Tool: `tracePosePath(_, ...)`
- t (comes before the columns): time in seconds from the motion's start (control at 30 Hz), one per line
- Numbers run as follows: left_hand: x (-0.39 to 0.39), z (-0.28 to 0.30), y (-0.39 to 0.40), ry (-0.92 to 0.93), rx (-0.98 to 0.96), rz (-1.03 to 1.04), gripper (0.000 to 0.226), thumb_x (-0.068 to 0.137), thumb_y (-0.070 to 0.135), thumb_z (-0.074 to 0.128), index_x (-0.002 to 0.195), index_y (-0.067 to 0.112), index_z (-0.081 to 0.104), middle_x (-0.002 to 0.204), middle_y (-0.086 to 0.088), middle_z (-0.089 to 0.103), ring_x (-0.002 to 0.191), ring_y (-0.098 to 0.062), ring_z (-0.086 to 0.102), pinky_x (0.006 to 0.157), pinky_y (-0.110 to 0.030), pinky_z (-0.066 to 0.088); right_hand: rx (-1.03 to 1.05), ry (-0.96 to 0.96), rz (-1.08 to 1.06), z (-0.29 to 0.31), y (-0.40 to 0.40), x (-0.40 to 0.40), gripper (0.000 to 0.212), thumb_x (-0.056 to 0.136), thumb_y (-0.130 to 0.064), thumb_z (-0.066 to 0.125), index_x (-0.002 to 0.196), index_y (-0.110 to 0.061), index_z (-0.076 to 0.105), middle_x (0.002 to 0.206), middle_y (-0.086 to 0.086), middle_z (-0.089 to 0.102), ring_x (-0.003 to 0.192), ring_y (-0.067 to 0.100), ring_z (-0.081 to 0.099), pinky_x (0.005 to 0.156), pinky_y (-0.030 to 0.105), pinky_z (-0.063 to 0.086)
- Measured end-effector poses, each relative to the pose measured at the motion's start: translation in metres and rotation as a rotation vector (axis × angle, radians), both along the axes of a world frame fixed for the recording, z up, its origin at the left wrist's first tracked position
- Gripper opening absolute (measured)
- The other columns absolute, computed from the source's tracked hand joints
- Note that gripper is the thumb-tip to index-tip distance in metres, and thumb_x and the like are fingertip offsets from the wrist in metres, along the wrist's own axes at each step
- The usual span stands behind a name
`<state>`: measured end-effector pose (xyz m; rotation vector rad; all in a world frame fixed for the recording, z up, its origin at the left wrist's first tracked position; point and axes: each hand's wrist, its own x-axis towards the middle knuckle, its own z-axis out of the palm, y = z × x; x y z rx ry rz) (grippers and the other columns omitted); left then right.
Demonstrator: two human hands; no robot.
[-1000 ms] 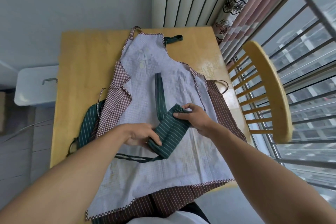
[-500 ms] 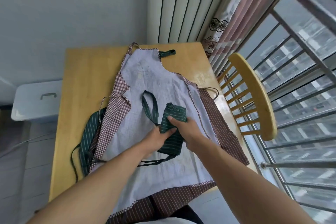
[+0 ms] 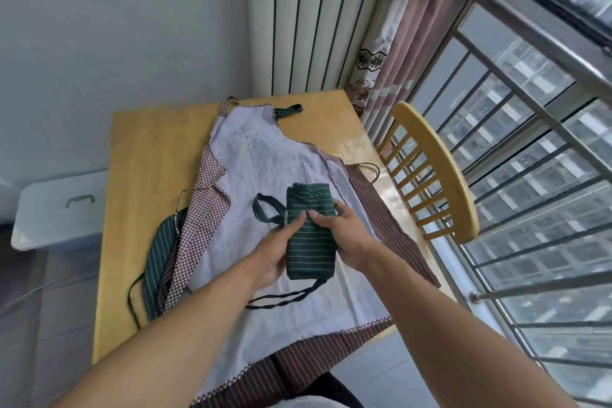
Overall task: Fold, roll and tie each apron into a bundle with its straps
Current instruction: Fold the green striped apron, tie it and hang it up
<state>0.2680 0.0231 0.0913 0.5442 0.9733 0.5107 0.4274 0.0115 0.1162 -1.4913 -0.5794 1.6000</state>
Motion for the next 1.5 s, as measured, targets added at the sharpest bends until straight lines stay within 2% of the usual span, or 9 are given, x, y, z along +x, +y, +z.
tracePosePath(0.1,0.005,0.017,0.01,0.065,-0.016,0.117,0.064,0.076,0.051,0.08,0.12,0.005,0.072,0.11,-0.017,0.076,0.105,-0.034,0.073,0.099,-0.051,0.056,-0.012,-0.038,0.034,0.011,-0.002,0.001,0.04,0.089,-0.006,0.076,0.125,-0.009,0.059,0.108,0.016,0.076,0.093,0.029,0.076,0.078,0.04,0.062)
tracePosePath(0.33,0.006,0.033,0.017,0.192,0.006,0.266,0.061,0.074,0.045,0.089,0.11,-0.002,0.072,0.098,-0.018,0.078,0.088,-0.037,0.077,0.081,-0.055,0.062,-0.044,-0.068,0.158,0.01,-0.027,-0.001,0.051,0.079,-0.013,0.087,0.123,-0.008,0.062,0.114,0.012,0.075,0.103,0.027,0.074,0.097,0.045,0.058)
tracePosePath(0.8,-0.006,0.058,0.025,0.344,-0.076,-0.132,0.029,0.092,0.031,0.07,0.109,0.008,0.075,0.09,-0.006,0.077,0.087,-0.021,0.072,0.073,-0.031,0.058,0.434,-0.818,0.349,0.044,-0.054,0.003,0.029,0.08,-0.018,0.086,0.104,-0.019,0.072,0.1,-0.008,0.076,0.094,0.006,0.071,0.085,0.03,0.06)
tracePosePath(0.97,0.002,0.076,0.03,0.462,-0.054,-0.293,0.021,0.097,0.032,0.064,0.084,0.017,0.071,0.068,0.001,0.071,0.065,-0.009,0.06,0.055,-0.021,0.044,0.528,-0.931,0.28,0.053,-0.045,0.02,0.081,0.073,-0.029,0.092,0.14,-0.032,0.046,0.138,-0.008,0.05,0.126,0.008,0.049,0.109,0.027,0.045)
tracePosePath(1.03,0.005,0.085,0.032,0.477,-0.053,-0.348,0.021,0.097,0.034,0.064,0.085,0.017,0.07,0.07,0.001,0.07,0.061,-0.008,0.059,0.049,-0.018,0.041,0.571,-1.023,0.411,0.059,-0.039,0.027,0.08,0.075,-0.036,0.089,0.143,-0.032,0.048,0.15,-0.008,0.041,0.138,0.008,0.037,0.114,0.026,0.031)
tracePosePath(1.17,0.012,0.088,0.038,0.503,0.007,-0.342,0.029,0.091,0.045,0.072,0.1,0.017,0.071,0.082,0.0,0.069,0.067,-0.01,0.059,0.049,-0.02,0.043,0.527,-0.928,0.44,0.071,-0.033,0.048,0.045,0.08,-0.035,0.086,0.118,-0.025,0.063,0.115,-0.012,0.067,0.103,0.0,0.06,0.083,0.01,0.041)
tracePosePath(1.27,0.017,0.074,0.048,0.708,0.15,-0.136,0.067,0.084,0.056,0.076,0.128,0.008,0.058,0.126,-0.012,0.062,0.106,-0.027,0.063,0.089,-0.041,0.058,0.408,-0.628,0.307,0.079,-0.027,0.072,0.041,0.084,-0.027,0.082,0.121,-0.023,0.064,0.109,-0.009,0.074,0.098,0.001,0.07,0.076,0.012,0.053)
tracePosePath(1.4,0.035,0.085,0.054,1.127,0.378,0.015,0.11,0.083,0.063,0.071,0.157,0.002,0.017,0.162,-0.017,0.024,0.147,-0.038,0.027,0.115,-0.053,0.036,0.304,-0.373,0.245,0.097,-0.016,0.098,0.025,0.085,-0.018,0.081,0.108,-0.02,0.069,0.098,-0.006,0.078,0.086,0.006,0.075,0.074,0.018,0.06)
tracePosePath(1.5,0.054,0.112,0.056,0.922,0.567,0.046,0.098,0.081,0.079,0.058,0.153,0.016,0.035,0.157,-0.007,0.037,0.142,-0.028,0.036,0.111,-0.047,0.036,0.271,-0.247,0.204,0.104,-0.007,0.112,0.026,0.085,-0.014,0.081,0.109,-0.014,0.071,0.102,0.003,0.079,0.091,0.017,0.077,0.077,0.027,0.061)
